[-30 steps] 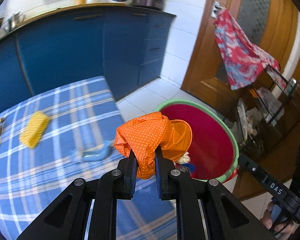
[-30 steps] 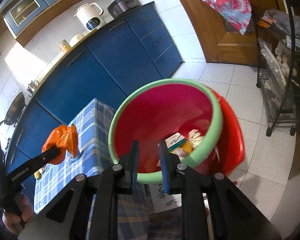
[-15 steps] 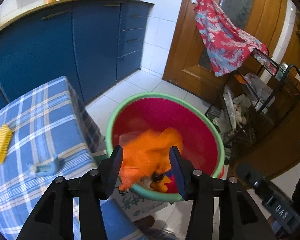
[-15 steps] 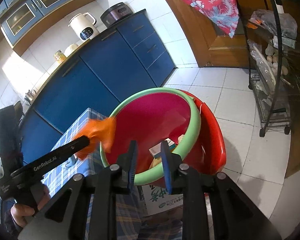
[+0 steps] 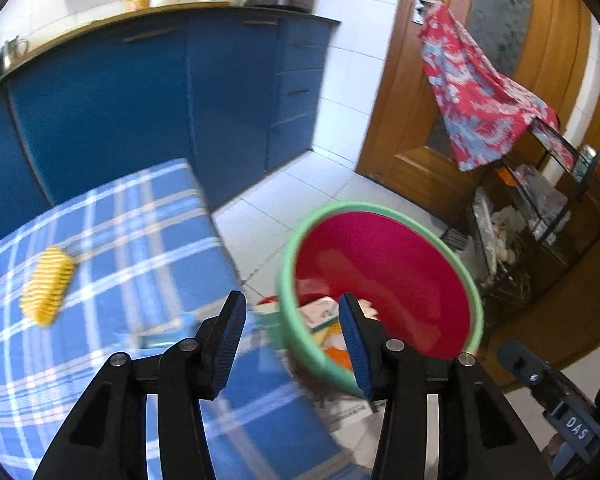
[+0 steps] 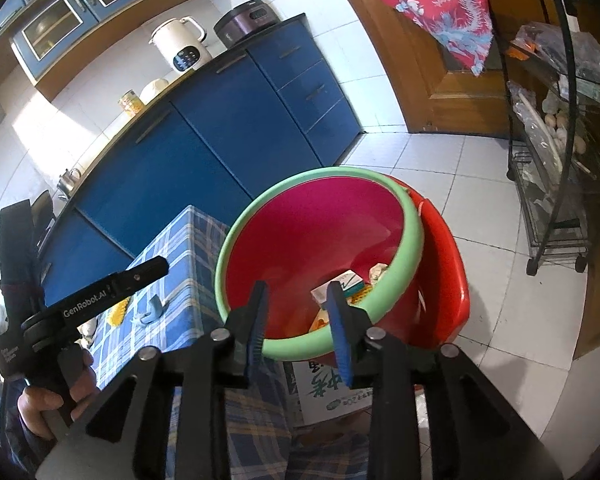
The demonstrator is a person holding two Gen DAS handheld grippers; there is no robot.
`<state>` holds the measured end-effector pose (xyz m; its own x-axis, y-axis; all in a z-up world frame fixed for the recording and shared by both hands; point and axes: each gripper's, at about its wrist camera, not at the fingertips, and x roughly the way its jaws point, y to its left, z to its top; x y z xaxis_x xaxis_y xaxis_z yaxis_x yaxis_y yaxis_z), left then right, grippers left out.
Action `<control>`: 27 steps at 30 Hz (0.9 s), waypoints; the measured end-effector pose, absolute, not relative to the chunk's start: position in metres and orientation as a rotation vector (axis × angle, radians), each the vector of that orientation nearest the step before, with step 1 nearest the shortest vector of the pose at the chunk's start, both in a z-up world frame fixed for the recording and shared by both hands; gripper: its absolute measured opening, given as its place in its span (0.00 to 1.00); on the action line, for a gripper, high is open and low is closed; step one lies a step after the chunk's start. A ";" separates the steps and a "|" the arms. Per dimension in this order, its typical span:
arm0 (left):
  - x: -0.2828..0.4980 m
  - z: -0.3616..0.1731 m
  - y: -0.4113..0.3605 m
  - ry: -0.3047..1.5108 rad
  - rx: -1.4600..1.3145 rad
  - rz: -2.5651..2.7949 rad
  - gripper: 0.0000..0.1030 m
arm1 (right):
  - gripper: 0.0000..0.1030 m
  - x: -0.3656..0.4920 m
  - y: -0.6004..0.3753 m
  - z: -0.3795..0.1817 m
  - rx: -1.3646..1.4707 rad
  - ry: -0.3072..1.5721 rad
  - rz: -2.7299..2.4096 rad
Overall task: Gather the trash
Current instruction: 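Grasp the yellow foam net with the left tool while the right tool grasps the blue plastic clip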
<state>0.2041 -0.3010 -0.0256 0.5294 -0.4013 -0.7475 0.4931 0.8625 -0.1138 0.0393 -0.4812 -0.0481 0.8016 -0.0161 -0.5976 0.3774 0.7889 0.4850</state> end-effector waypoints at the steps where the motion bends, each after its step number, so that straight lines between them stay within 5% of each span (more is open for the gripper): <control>1: 0.207 -0.025 -0.294 0.857 0.115 -0.521 0.48 | 0.36 0.041 -0.479 -0.047 0.630 0.612 -0.224; 27: 0.287 -0.052 -0.137 0.883 0.084 -0.152 0.48 | 0.41 0.156 -0.360 -0.035 0.451 0.732 0.001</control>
<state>0.2870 -0.1365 -0.0522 0.6253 -0.0977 -0.7742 0.1667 0.9860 0.0102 0.1564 -0.3602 -0.0346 0.7482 0.1559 -0.6449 0.1545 0.9043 0.3979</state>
